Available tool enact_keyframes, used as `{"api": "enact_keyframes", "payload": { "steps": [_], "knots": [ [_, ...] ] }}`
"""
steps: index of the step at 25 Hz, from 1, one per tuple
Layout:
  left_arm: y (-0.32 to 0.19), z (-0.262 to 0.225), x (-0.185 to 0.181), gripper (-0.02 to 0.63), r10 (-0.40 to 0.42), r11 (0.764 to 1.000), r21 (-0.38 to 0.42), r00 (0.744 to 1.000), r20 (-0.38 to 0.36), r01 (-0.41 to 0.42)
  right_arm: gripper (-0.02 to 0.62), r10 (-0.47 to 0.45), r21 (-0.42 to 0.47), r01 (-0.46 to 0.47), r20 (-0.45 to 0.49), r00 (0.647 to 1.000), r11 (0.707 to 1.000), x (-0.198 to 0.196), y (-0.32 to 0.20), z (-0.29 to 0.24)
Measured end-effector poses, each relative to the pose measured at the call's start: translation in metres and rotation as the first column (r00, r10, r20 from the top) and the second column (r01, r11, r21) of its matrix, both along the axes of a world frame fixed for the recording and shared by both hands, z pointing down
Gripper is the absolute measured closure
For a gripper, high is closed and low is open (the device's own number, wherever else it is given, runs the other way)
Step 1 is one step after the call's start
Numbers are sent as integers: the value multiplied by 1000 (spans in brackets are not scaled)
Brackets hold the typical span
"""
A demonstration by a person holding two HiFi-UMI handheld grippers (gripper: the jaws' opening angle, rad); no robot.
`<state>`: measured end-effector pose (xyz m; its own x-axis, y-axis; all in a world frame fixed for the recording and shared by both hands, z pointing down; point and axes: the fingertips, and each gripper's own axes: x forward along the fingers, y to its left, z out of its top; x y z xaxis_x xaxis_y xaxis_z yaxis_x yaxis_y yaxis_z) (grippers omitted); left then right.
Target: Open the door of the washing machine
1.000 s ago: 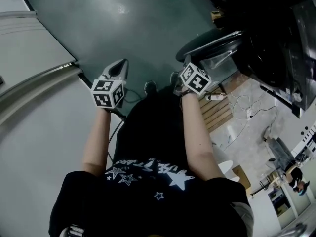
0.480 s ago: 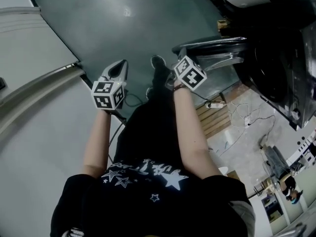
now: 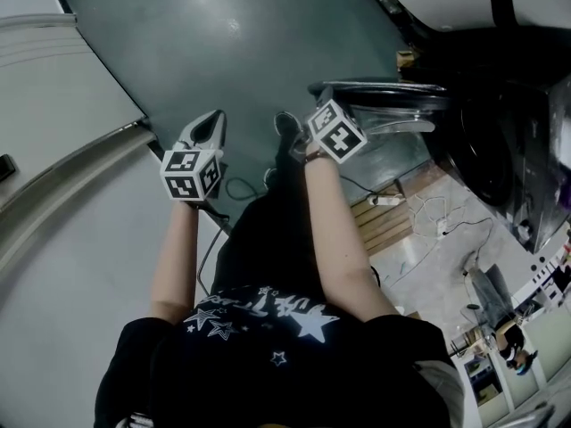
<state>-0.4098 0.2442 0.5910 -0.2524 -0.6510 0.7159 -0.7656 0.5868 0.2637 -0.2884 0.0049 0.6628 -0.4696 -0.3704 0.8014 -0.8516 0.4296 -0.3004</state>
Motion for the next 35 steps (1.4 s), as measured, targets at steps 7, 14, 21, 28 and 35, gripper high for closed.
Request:
{"api": "enact_keyframes", "payload": {
  "steps": [7,14,21,28,35],
  "knots": [
    [-20,6,-29,595,-30,1000,-5,999,-13,30,469,5,-2,-5,4,1000,1000,-42,-23,0],
    [-33,-1,-57,595,-69,997,-17,998,-9,69,471,40,-35,-40,0,999,999,-76,-47,-1],
    [-44,-5,-71,595,-97,995,-12,995,-7,97,474,39,-42,-39,-4,999,998,-97,-63,-2],
    [-54,-9,-74,595,-108,994,11,994,-4,108,491,-114,-8,114,-21,993,993,-116,-76,-3],
    [-47,-16,-66,595,-114,993,43,993,6,114,506,-241,-20,242,31,970,970,-122,-71,-17]
  ]
}}
